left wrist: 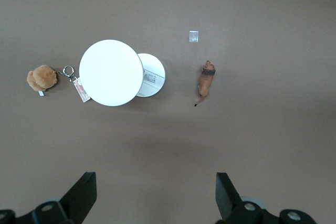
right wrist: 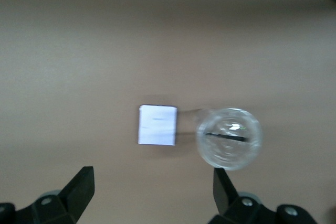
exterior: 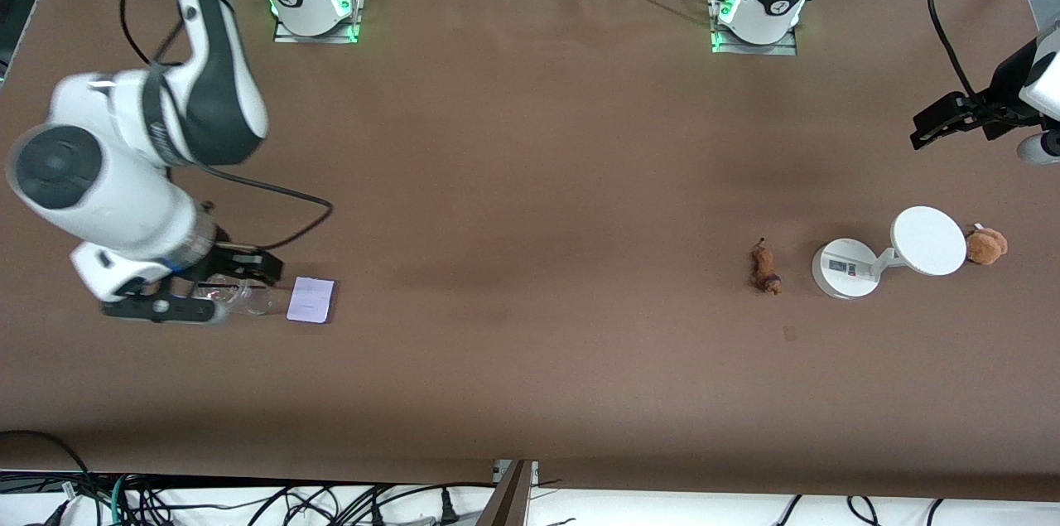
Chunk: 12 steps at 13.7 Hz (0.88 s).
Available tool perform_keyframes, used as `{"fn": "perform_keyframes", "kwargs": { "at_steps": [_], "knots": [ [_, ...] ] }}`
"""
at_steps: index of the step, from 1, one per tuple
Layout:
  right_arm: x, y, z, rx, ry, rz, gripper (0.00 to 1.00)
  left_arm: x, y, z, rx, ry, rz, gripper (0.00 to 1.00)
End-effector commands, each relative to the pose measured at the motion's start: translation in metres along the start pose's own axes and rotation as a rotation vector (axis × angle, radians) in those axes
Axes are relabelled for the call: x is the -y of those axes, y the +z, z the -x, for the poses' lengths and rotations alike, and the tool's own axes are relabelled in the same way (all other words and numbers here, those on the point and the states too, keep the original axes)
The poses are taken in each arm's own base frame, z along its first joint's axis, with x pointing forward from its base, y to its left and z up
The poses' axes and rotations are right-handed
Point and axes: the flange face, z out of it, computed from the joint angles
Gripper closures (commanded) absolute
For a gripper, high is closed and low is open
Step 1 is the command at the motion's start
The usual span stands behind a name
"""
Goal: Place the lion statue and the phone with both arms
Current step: 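Open the right gripper to release the phone and raise it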
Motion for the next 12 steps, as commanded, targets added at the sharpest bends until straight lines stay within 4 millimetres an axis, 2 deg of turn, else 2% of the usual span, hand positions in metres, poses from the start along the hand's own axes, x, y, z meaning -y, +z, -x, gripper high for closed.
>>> {"fn": "perform_keyframes", "kwargs": {
  "at_steps": [1,3,4,6,10,11,12],
  "knots": [
    [-0.038,-0.050,0.021,0.034,-0.061,-0.015,0.00,0.000,-0.006,-0.001,0.012,-0.003,0.019,0.00],
    [-0.043,-0.065,0.034,0.078,-0.065,-0.016,0.00,0.000,-0.006,-0.001,0.012,-0.001,0.019,0.00],
    [-0.052,-0.083,0.040,0.062,-0.047,-0.022,0.00,0.000,-0.006,-0.001,0.012,-0.001,0.019,0.00],
    [-0.074,-0.087,0.052,0.120,0.011,-0.032,0.00,0.000,-0.006,-0.001,0.012,-0.003,0.019,0.00],
    [-0.090,-0.093,0.073,0.138,0.002,-0.077,0.00,0.000,-0.006,-0.001,0.012,-0.001,0.019,0.00],
    [-0.093,-0.106,0.082,0.131,-0.001,-0.085,0.00,0.000,-0.006,-0.001,0.012,-0.001,0.019,0.00],
    [-0.106,-0.114,0.090,0.124,0.013,-0.093,0.00,0.000,-0.006,-0.001,0.009,-0.001,0.019,0.00]
  ]
}}
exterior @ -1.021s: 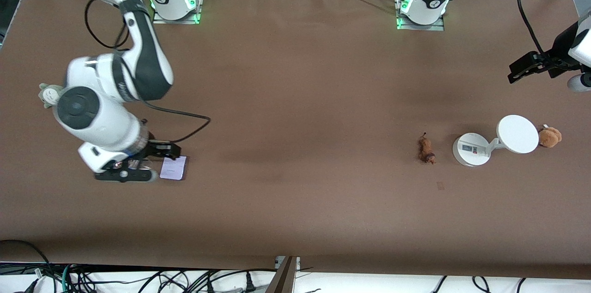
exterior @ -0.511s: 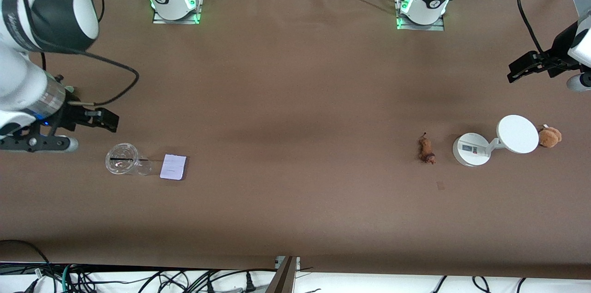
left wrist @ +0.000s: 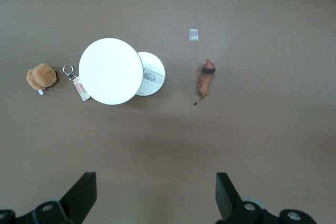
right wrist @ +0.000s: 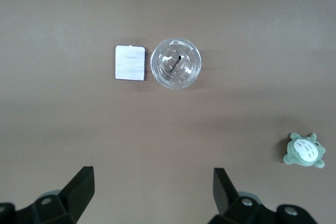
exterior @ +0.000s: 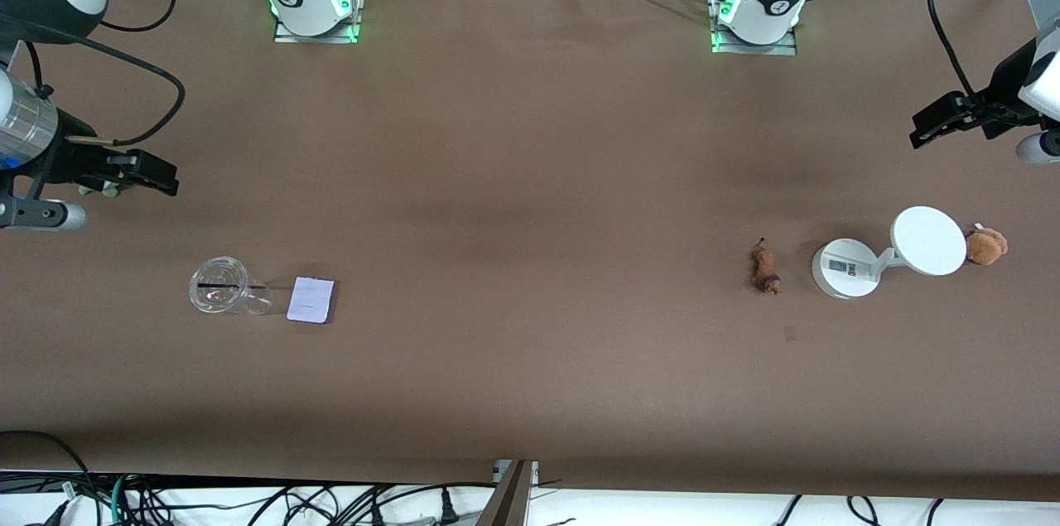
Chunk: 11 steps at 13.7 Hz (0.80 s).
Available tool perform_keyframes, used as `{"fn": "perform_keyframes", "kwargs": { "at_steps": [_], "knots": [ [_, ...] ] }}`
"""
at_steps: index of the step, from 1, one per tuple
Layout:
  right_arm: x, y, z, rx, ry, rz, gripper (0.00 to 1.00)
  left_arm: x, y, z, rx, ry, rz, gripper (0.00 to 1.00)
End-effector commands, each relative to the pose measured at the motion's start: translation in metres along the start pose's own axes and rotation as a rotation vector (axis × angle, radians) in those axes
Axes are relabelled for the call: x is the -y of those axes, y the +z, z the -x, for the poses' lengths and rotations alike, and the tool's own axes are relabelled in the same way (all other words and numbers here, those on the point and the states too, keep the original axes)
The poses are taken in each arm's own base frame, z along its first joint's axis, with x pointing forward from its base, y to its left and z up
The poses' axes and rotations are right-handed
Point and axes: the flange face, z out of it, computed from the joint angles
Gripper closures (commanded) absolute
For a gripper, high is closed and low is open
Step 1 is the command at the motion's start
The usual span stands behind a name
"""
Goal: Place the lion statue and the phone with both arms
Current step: 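Open the right gripper to release the phone and raise it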
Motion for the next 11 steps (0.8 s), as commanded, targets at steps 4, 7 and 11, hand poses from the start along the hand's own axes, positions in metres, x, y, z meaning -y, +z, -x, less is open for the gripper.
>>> {"fn": "perform_keyframes", "kwargs": {
  "at_steps": [4,7,11],
  "knots": [
    [-0.0198,-0.0347,0.0460,-0.022,0.005,-0.041,0.00,-0.0002,-0.0076,-0.0019,0.002,0.008,0.018,0.00],
    [-0.0182,-0.0301,0.0410,-0.004,0.006,-0.037,0.00,0.0000,-0.0077,-0.0021,0.000,0.009,0.016,0.00],
    [-0.0141,-0.0270,0.0392,0.001,0.003,-0.037,0.00,0.0014,-0.0074,-0.0034,-0.006,0.008,0.010,0.00]
  ]
}}
